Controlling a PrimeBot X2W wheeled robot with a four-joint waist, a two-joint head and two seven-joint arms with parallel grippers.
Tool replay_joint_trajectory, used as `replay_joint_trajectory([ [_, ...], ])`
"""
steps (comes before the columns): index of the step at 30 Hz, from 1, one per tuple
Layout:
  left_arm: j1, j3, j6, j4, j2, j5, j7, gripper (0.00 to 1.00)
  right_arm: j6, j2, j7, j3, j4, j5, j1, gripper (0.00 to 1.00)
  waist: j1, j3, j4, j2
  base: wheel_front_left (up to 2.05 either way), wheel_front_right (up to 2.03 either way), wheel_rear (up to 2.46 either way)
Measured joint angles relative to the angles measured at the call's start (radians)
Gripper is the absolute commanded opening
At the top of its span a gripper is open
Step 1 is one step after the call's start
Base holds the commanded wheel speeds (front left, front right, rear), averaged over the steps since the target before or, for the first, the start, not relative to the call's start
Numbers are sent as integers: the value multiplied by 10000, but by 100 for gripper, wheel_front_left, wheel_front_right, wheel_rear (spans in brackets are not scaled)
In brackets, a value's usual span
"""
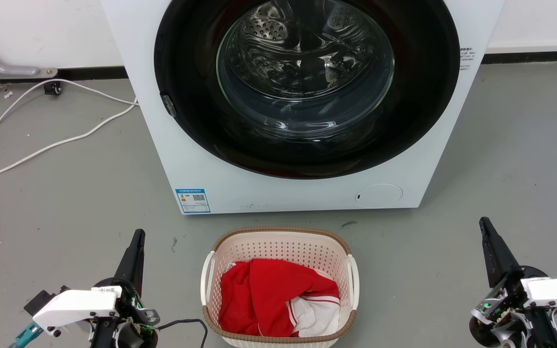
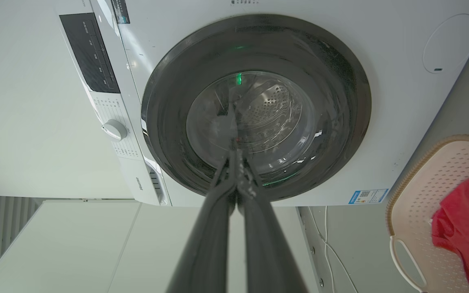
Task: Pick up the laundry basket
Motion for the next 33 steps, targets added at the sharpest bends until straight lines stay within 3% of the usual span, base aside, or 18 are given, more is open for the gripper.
replay_joint_trajectory([
  [21,37,-10,4,67,-6,2,-4,0,0,4,-2,0,67,-4,37,0,0,0,0,0,0,0,0],
  [22,107,-17,6,161,-19,2,-4,100,-2,8,-2,4,155,-4,112,100,0,0,0,0,0,0,0],
  [28,384,-61,8,263,-58,169,-207,100,-4,21,-199,56,339,-238,411,100,0,8,0,0,0,0,0],
  [33,384,-6,8,88,-56,984,-447,100,-2,23,-458,77,157,-984,411,100,0,23,1,0,0,0,0],
])
